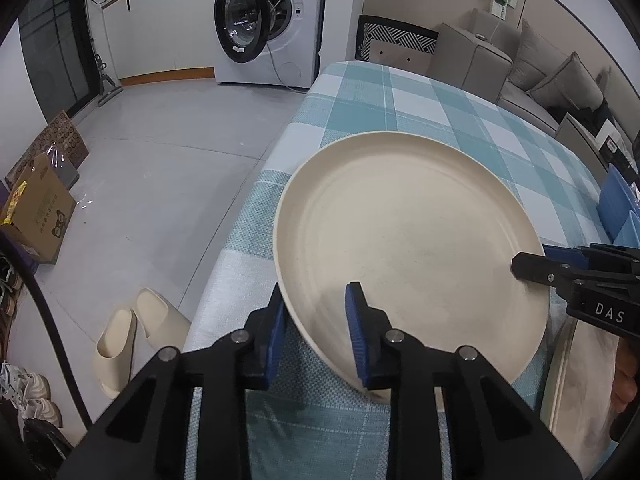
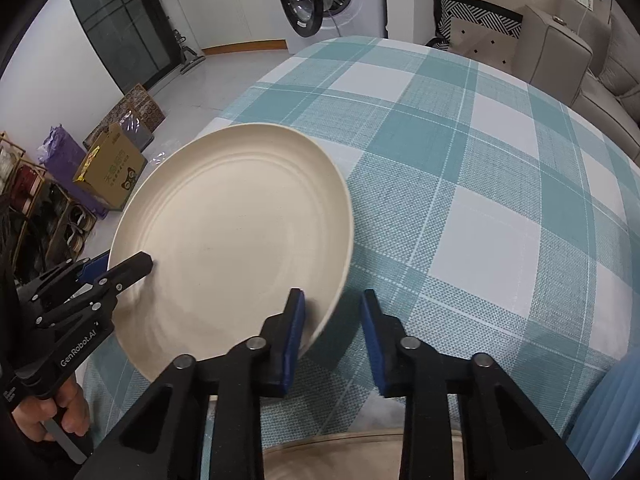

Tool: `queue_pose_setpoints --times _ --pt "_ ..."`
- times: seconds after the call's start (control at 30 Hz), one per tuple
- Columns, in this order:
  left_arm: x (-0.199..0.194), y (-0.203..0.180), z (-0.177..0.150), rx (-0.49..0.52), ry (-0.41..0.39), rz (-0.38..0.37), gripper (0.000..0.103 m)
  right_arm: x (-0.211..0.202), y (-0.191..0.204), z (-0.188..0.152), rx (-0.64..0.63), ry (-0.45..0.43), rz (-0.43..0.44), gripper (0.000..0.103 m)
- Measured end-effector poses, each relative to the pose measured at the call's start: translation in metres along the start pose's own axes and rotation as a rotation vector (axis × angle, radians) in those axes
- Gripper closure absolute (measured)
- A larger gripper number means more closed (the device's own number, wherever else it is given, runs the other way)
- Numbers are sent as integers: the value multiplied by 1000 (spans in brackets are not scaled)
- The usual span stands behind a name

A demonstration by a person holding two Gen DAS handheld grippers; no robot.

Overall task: Organize plates and bowls
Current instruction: 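Close the left tool on a cream plate rim while the right tool grips another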

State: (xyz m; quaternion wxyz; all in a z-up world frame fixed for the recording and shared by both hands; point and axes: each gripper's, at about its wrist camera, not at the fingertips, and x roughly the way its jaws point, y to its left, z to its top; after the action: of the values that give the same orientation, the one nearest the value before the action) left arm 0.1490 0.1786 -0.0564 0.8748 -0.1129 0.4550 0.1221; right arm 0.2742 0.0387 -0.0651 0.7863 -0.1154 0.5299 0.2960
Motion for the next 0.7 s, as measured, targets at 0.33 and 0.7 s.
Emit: queue_pose_setpoints --times 0.33,0.7 --pt "-8 -6 -1 23 -18 -4 78 -7 4 -5 -19 -19 -26 85" --pt "-30 -15 1 41 -64 -16 78 -35 -2 -10 1 -80 -23 85"
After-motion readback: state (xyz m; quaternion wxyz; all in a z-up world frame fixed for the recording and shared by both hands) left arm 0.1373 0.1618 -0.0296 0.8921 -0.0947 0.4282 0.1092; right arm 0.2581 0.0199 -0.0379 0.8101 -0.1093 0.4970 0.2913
